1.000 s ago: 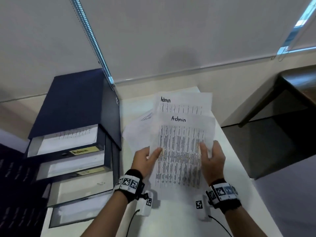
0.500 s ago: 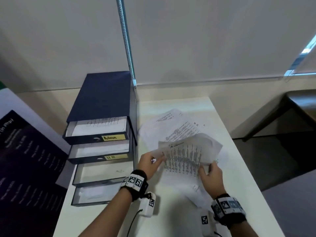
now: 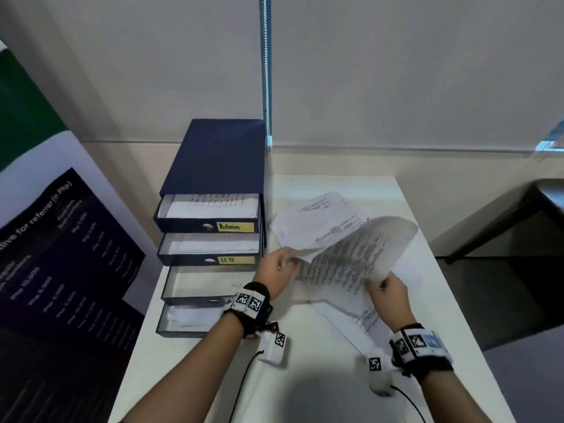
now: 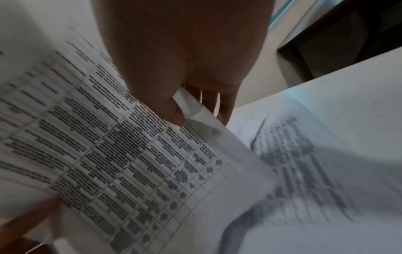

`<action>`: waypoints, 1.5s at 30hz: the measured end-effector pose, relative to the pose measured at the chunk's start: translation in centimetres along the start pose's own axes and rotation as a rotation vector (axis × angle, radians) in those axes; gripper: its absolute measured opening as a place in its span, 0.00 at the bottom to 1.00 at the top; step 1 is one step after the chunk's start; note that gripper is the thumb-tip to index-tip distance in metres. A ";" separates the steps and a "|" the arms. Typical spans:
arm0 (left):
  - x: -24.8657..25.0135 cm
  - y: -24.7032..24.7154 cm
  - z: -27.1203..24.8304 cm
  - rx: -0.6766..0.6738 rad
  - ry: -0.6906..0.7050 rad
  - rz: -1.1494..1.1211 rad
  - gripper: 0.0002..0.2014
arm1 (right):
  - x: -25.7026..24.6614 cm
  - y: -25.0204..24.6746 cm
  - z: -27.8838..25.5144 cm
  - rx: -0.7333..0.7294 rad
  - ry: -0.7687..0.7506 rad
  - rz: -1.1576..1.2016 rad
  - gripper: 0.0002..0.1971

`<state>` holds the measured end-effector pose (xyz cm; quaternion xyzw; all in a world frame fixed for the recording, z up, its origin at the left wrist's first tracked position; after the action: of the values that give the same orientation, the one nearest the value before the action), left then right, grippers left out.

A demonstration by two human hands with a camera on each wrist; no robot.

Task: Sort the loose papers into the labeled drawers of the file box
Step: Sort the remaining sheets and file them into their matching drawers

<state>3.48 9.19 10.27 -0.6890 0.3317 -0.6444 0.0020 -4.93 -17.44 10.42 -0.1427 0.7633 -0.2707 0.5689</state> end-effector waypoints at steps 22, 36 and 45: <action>-5.7 -21.7 -15.7 0.120 -0.226 -0.327 0.44 | -21.6 16.8 -1.1 -0.748 -0.025 0.369 0.26; -0.4 -25.8 -17.6 0.102 0.017 -0.545 0.35 | -23.0 17.3 0.9 -0.720 0.163 0.653 0.18; -5.1 -25.9 -13.0 0.278 -0.204 -0.598 0.15 | -22.7 18.9 3.5 -0.789 0.176 0.555 0.26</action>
<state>3.98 37.25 19.12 -0.8097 0.0222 -0.5834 -0.0601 7.18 8.97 16.76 -0.1154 0.8620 0.1900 0.4556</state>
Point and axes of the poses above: each hand's wrist, its own z-axis towards the middle knuckle, its own y-axis out of the palm, x = y × z, the point moved 9 cm from there along z, towards the middle knuckle, and after that the axes turned 12 degrees about -x, right-handed, at the moved point
